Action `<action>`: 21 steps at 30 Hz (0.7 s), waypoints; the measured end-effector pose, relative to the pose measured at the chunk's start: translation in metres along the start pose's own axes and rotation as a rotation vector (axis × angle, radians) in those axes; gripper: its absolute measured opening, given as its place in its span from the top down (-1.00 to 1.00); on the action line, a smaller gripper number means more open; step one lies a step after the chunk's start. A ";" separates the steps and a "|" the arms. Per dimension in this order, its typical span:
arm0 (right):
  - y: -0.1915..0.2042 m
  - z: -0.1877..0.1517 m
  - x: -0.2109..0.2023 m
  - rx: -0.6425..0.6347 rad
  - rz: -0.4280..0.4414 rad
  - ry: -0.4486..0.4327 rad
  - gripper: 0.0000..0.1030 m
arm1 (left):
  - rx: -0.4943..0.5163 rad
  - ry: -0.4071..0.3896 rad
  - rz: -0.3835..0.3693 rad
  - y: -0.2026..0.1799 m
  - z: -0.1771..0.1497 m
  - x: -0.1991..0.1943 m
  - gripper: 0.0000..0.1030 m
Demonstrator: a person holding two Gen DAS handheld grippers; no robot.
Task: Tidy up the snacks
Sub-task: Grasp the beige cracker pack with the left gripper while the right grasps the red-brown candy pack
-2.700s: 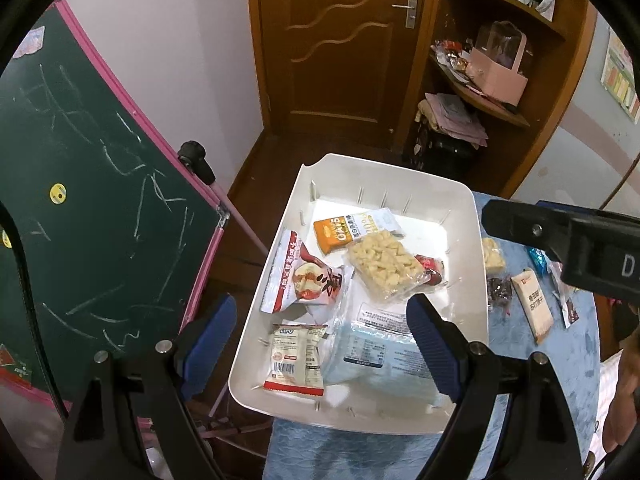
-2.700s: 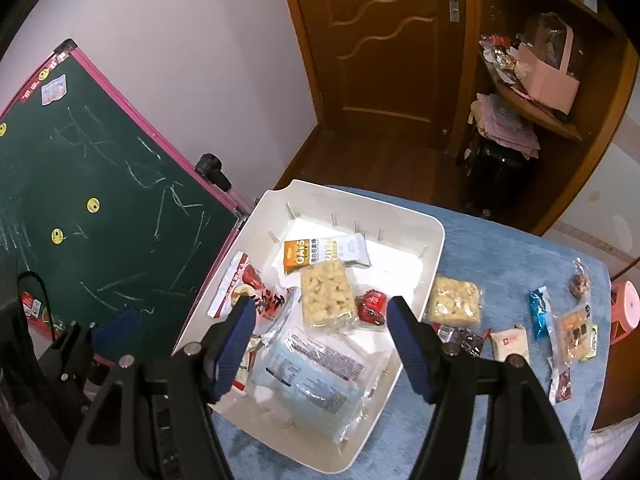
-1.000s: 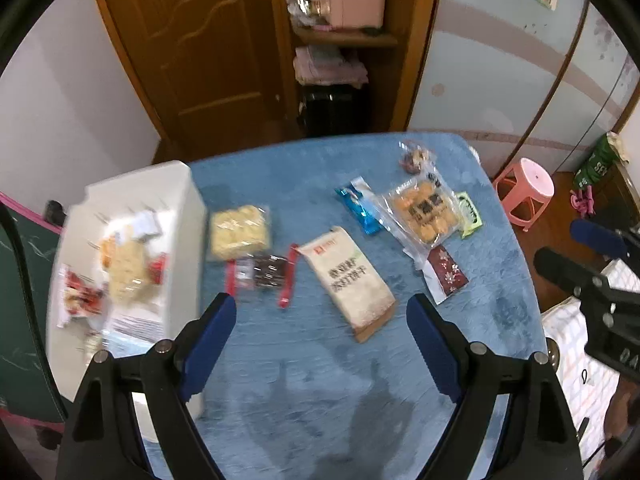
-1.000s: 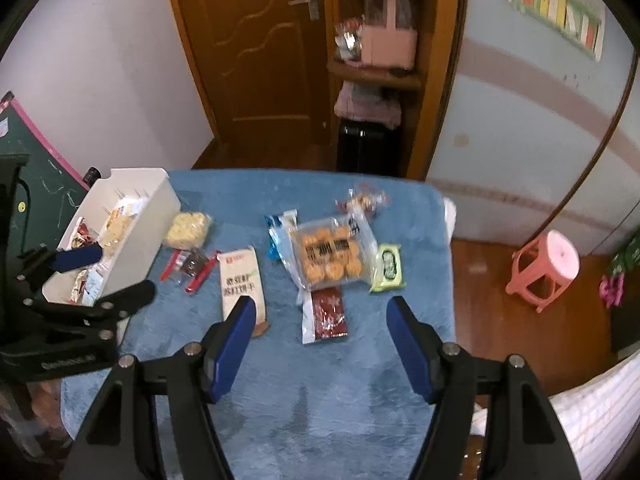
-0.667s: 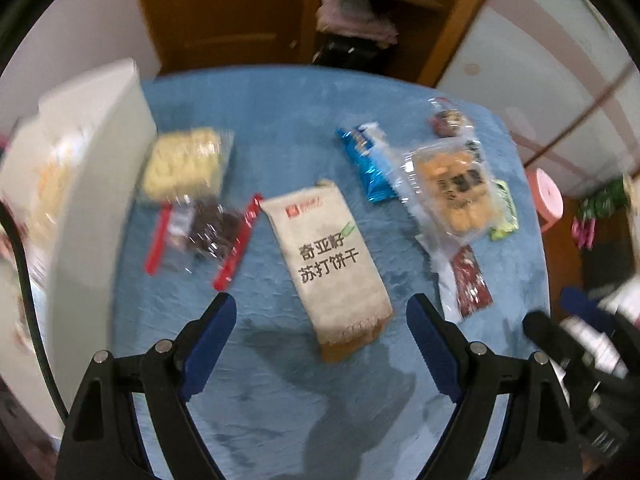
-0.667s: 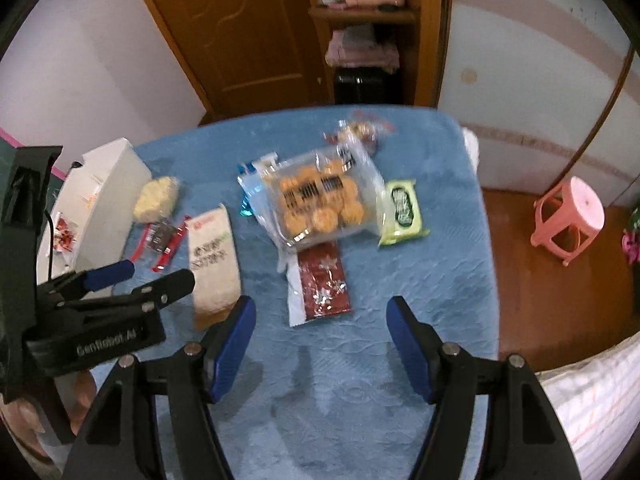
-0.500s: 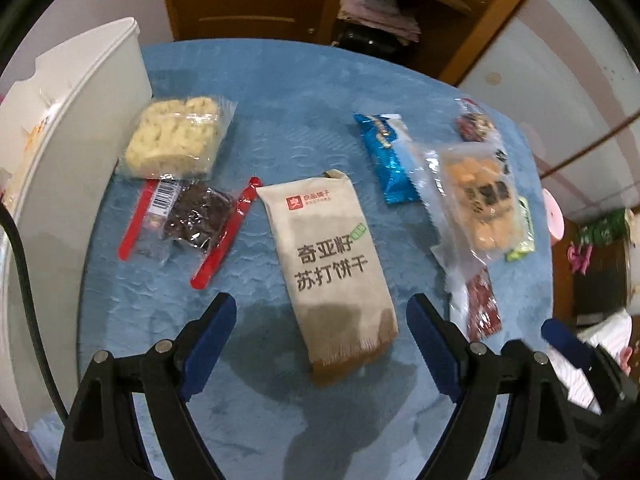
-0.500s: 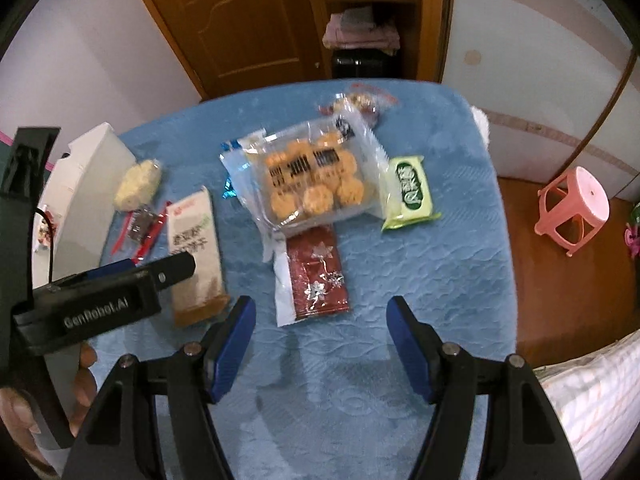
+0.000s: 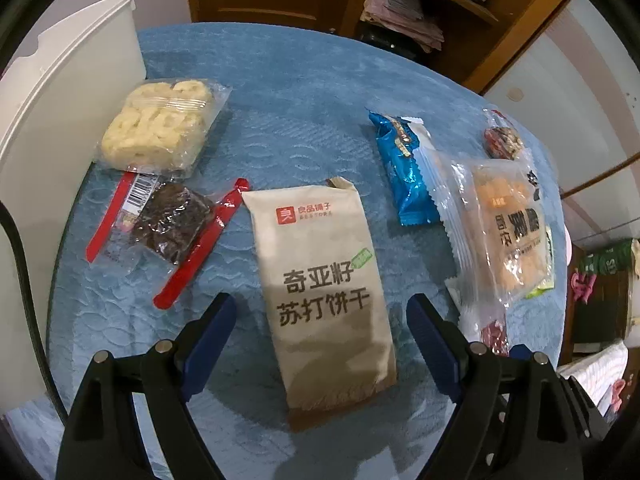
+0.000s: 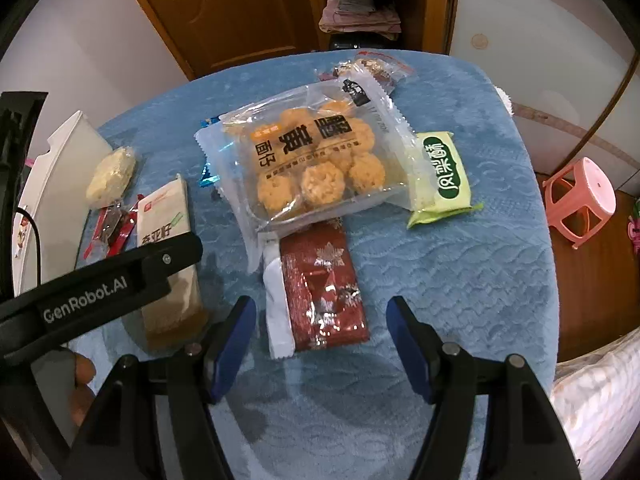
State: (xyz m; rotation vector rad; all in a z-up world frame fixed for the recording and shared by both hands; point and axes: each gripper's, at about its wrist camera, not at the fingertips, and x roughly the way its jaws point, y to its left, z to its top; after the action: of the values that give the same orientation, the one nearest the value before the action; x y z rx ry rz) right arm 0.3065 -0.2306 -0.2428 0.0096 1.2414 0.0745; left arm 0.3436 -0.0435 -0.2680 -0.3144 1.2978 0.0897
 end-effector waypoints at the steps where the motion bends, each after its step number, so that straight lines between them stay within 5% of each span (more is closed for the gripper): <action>1: 0.000 0.000 0.003 0.004 0.000 0.000 -0.33 | -0.006 0.002 0.003 -0.002 0.000 0.003 -0.67; 7: 0.008 -0.004 0.011 -0.034 -0.041 -0.028 -0.31 | 0.032 -0.037 0.066 -0.013 -0.012 0.010 -0.62; 11: 0.015 -0.013 0.009 -0.084 -0.072 -0.054 -0.06 | 0.076 -0.066 0.100 -0.018 -0.018 0.006 -0.14; 21: 0.019 -0.044 -0.014 -0.061 0.010 -0.079 0.18 | 0.162 -0.030 0.084 -0.003 -0.042 -0.022 -0.12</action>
State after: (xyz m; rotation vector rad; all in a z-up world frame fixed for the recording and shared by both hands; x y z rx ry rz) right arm 0.2597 -0.2142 -0.2427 -0.0334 1.1602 0.1195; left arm 0.2993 -0.0553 -0.2564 -0.1196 1.2800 0.0594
